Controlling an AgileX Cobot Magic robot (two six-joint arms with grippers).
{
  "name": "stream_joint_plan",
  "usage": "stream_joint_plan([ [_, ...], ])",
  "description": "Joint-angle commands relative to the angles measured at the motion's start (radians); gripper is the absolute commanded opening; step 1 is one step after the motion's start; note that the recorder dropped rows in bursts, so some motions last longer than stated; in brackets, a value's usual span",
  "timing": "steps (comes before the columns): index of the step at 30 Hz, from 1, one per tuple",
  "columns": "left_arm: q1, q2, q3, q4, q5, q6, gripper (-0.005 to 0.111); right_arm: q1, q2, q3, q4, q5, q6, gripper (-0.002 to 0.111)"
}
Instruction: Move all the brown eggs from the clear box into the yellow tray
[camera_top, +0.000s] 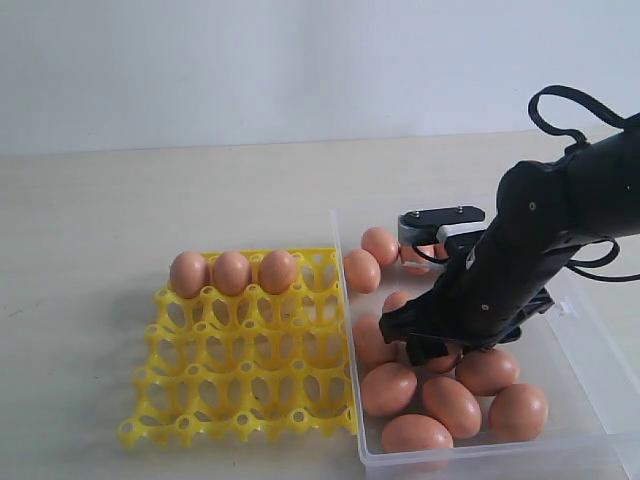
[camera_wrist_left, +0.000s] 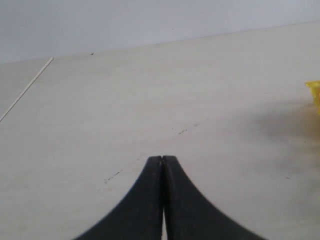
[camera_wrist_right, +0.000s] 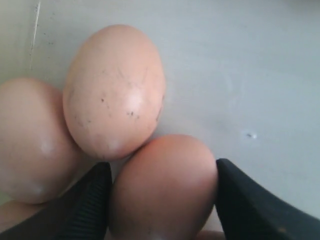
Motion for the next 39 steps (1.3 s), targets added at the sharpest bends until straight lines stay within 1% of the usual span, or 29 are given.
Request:
stream_joint_plan([
  [1,-0.005,0.001,-0.004,0.0,-0.009,-0.004,0.0,-0.006,0.006,0.005,-0.001,-0.038,0.002,0.048],
  [4,-0.005,0.001,-0.004,0.0,-0.009,-0.004,0.0,-0.006,0.006,0.005,-0.001,-0.072,0.002,0.03],
  [6,-0.005,0.001,-0.004,0.0,-0.009,-0.004,0.0,-0.006,0.006,0.005,-0.001,-0.097,0.002,0.02],
  [8,-0.005,0.001,-0.004,0.0,-0.009,-0.004,0.0,-0.006,0.006,0.005,-0.003,-0.111,-0.003,0.016],
  [11,-0.005,0.001,-0.004,0.0,-0.009,-0.004,0.0,-0.01,0.006,0.005,-0.007,-0.123,-0.007,0.016],
  [14,-0.005,0.001,-0.004,0.0,-0.009,-0.004,0.0,-0.01,0.006,0.005,-0.028,-0.127,-0.008,0.018],
  [17,-0.005,0.001,-0.004,0.0,-0.009,-0.004,0.0,-0.012,0.006,0.005,-0.043,-0.127,-0.008,0.026],
  [21,-0.005,0.001,-0.004,0.0,-0.009,-0.004,0.0,-0.021,0.006,0.005,-0.06,-0.127,-0.01,0.045],
  [23,-0.005,0.001,-0.004,0.0,-0.009,-0.004,0.0,-0.024,0.006,0.005,-0.065,-0.129,-0.008,0.052],
  [25,-0.005,0.001,-0.004,0.0,-0.009,-0.004,0.0,-0.03,0.006,0.005,-0.067,-0.134,-0.008,0.054],
  [29,-0.005,0.001,-0.004,0.0,-0.009,-0.004,0.0,-0.05,0.006,0.005,-0.081,-0.129,-0.008,0.054],
  [33,-0.005,0.001,-0.004,0.0,-0.009,-0.004,0.0,-0.067,0.006,0.005,-0.099,-0.069,-0.008,0.055],
  [36,-0.005,0.001,-0.004,0.0,-0.009,-0.004,0.0,-0.082,0.006,0.005,-0.114,-0.037,-0.008,0.065],
  [39,-0.005,0.001,-0.004,0.0,-0.009,-0.004,0.0,-0.082,0.004,0.005,-0.116,-0.031,-0.008,0.071],
])
